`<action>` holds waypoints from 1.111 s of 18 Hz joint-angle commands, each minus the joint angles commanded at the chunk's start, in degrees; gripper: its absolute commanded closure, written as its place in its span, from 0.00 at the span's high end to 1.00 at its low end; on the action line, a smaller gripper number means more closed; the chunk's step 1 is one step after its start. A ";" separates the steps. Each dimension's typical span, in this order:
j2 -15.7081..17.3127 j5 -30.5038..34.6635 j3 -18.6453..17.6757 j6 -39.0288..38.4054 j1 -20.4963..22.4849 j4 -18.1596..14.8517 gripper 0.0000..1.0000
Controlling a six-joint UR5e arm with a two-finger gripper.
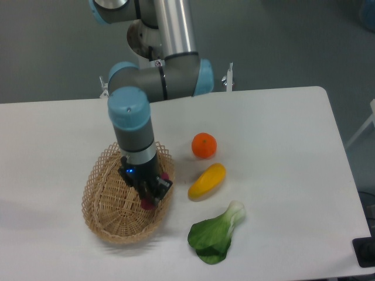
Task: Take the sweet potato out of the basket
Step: 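Lift the sweet potato out of the basket and carry it up and away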
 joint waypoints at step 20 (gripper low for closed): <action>2.20 -2.20 6.77 28.23 22.07 -14.86 0.33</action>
